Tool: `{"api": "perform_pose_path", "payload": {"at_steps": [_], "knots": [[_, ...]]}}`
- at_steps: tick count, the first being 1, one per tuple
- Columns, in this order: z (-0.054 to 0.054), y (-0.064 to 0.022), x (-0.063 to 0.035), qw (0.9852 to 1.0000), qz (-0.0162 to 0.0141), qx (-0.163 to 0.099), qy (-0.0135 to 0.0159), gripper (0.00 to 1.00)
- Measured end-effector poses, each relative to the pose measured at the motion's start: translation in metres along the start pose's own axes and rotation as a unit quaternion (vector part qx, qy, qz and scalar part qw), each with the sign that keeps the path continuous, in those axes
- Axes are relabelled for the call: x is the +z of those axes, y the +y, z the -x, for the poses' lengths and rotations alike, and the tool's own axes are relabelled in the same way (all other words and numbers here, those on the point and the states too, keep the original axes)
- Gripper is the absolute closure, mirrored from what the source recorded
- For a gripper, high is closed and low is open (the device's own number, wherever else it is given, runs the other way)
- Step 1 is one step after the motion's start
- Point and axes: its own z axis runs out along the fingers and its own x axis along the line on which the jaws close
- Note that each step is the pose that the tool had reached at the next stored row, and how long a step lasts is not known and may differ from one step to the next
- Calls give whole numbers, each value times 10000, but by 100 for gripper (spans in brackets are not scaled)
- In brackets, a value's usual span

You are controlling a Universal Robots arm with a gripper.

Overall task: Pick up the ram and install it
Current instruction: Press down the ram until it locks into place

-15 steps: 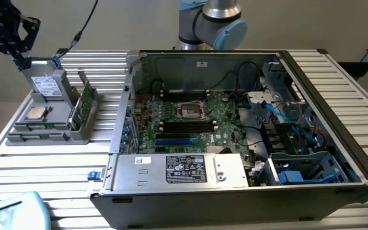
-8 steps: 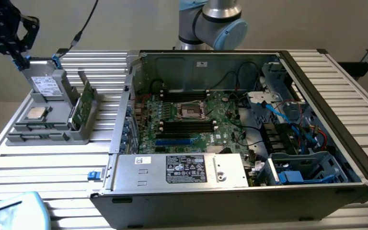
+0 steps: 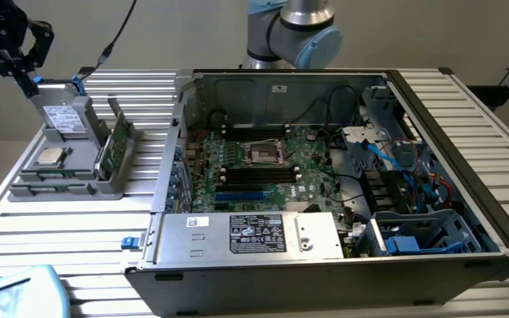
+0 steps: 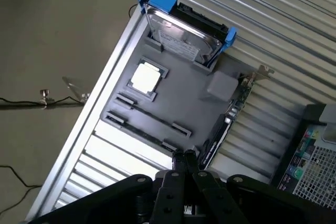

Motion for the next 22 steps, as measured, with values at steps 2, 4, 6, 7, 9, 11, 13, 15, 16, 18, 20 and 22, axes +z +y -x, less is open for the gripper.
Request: {"api": "perform_pose_path", "payload": {"at_steps": [2, 4, 6, 7, 9, 11, 13, 15, 16, 18, 20, 22], "knots": [[0, 0, 1, 9998, 2, -181, 23, 89], [0, 0, 3, 9994, 8, -358, 39, 89], [0, 0, 4, 9985, 15, -542, 55, 89], [0, -1, 5, 9980, 19, -629, 62, 89], [0, -1, 7, 9967, 26, -811, 77, 89], [0, -1, 9, 9950, 30, -991, 93, 89], [0, -1, 11, 9930, 33, -1172, 111, 89], [0, -2, 14, 9907, 36, -1355, 128, 89], [0, -2, 15, 9894, 37, -1447, 137, 89], [0, -2, 18, 9866, 43, -1624, 151, 89], [0, -2, 22, 9835, 54, -1801, 162, 89], [0, -3, 26, 9800, 70, -1980, 169, 89]]}}
